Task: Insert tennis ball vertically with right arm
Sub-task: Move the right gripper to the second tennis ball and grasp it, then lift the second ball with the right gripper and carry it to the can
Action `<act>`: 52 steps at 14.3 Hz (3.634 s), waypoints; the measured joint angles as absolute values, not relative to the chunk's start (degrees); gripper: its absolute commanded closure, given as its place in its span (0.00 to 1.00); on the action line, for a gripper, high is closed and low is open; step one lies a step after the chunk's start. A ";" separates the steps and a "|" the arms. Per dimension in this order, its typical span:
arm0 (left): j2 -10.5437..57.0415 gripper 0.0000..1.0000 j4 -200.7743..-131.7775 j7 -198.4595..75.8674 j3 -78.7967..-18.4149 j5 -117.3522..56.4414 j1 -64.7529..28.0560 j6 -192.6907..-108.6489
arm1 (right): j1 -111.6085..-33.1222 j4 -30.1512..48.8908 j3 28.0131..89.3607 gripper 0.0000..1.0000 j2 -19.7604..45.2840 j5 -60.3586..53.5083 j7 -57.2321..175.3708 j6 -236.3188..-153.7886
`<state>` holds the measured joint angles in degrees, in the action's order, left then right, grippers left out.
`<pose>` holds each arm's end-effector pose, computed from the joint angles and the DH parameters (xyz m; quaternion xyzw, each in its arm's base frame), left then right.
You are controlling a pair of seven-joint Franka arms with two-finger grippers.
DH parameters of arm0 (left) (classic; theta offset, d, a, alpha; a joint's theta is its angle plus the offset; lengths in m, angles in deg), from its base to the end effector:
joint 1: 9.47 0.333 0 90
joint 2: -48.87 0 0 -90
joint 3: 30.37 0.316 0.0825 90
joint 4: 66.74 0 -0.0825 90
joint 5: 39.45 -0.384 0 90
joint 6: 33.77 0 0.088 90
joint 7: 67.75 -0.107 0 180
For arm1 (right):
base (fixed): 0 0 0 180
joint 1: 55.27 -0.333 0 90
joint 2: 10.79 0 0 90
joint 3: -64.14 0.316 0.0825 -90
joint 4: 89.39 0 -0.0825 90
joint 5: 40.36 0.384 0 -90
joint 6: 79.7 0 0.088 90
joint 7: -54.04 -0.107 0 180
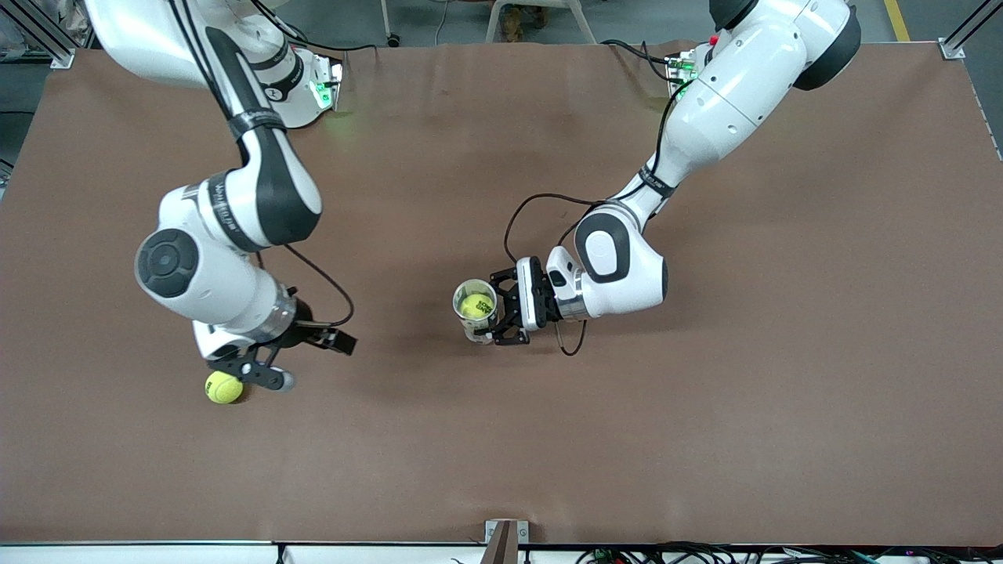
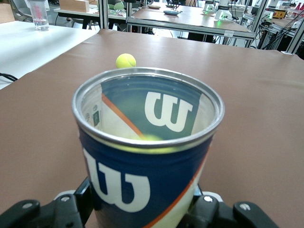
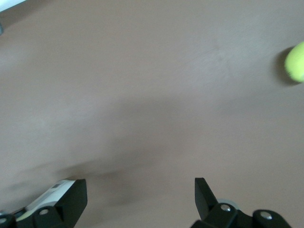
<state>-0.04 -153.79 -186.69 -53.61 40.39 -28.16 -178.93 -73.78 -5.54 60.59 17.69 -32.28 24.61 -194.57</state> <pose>0.5781 -0.4347 0.1953 0.6389 -0.5594 0.3576 0.3885 0.6746 0.1965 0.3997 -0.9872 0.1496 -0.0022 0.0548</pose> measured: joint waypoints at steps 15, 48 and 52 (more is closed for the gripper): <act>-0.04 0.22 -153.79 -186.69 -53.58 40.39 -28.18 -178.93 | -58.23 -4.69 60.28 0.00 27.26 -44.35 57.15 -201.37; -0.05 0.22 -153.77 -186.66 -53.50 40.39 -28.32 -178.93 | -55.04 -4.21 60.72 0.03 34.52 -39.81 59.46 -210.48; -0.05 0.22 -153.76 -186.68 -53.49 40.39 -28.33 -178.93 | -55.00 -4.21 60.88 0.25 34.74 -39.81 59.85 -210.51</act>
<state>-0.05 -153.76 -186.68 -53.49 40.39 -28.33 -178.93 -55.00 -4.21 60.88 34.74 -39.81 59.85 -210.51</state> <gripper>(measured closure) 0.220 0.084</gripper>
